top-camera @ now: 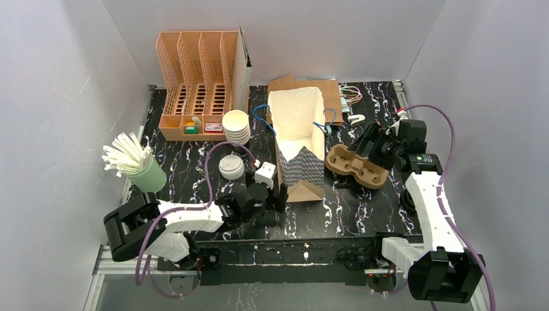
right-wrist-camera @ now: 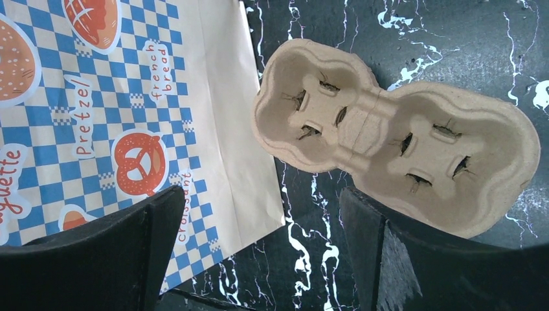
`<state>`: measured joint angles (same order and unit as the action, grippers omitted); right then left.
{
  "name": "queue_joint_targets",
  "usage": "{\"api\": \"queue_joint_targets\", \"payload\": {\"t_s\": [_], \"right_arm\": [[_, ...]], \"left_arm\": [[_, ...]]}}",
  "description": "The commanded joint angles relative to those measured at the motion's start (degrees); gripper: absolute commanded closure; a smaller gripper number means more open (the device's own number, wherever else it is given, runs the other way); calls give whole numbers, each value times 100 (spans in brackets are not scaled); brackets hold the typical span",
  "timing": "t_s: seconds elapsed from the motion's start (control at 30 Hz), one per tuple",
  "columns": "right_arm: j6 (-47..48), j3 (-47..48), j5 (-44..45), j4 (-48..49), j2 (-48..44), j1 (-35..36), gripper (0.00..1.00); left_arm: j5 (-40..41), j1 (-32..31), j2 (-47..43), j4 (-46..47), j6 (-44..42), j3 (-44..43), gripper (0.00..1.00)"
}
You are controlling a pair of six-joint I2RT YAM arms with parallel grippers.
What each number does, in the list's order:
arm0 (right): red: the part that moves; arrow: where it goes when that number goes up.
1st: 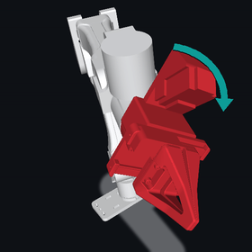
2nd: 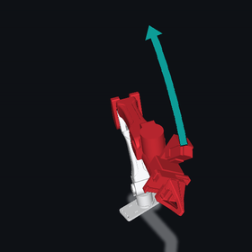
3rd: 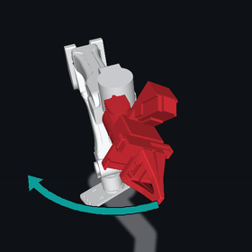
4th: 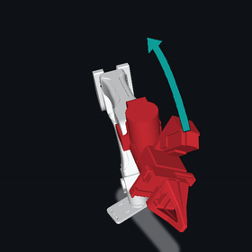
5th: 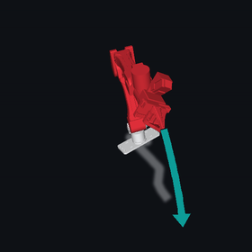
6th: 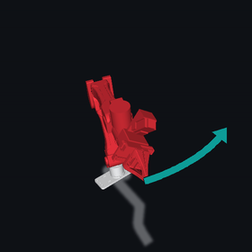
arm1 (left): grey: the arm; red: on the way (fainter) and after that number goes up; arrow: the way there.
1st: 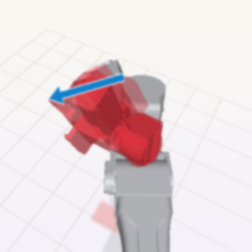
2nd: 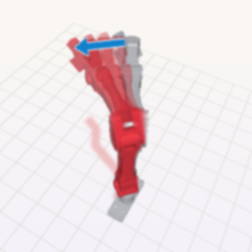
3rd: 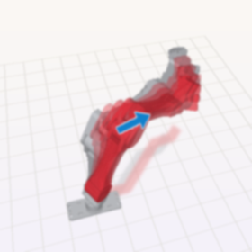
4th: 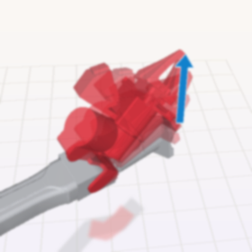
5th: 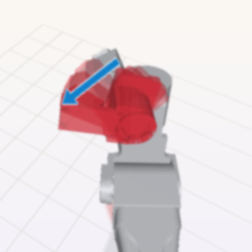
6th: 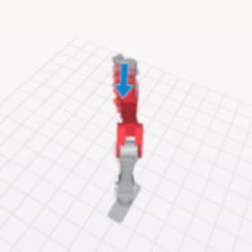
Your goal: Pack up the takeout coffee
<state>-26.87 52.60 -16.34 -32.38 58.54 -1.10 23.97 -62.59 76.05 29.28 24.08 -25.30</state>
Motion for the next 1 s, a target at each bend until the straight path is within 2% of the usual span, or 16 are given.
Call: {"api": "queue_joint_targets", "payload": {"t_s": [0.0,0.13,0.47,0.57,0.7,0.83,0.97], "right_arm": [[-54,42,115,197,-59,5,2],[-68,31,289,144,-80,5,2],[-559,294,1569,-789,578,5,2],[-801,122,1833,-681,572,5,2],[-916,-75,1684,-312,661,5,5],[-886,43,1425,-207,1018,13,8],[-881,139,1400,-105,1391,93,12]], "left_arm": [[1000,138,-18,-414,158,-263,6],[1486,466,-313,-833,300,-167,8],[1634,1697,-897,-1761,398,-280,4],[1442,1747,-752,-1858,426,-492,4],[1106,1745,-810,-2271,585,-724,2],[760,1741,-1464,-2627,716,-613,2],[623,1733,-2383,-3442,1050,-418,2]]}}
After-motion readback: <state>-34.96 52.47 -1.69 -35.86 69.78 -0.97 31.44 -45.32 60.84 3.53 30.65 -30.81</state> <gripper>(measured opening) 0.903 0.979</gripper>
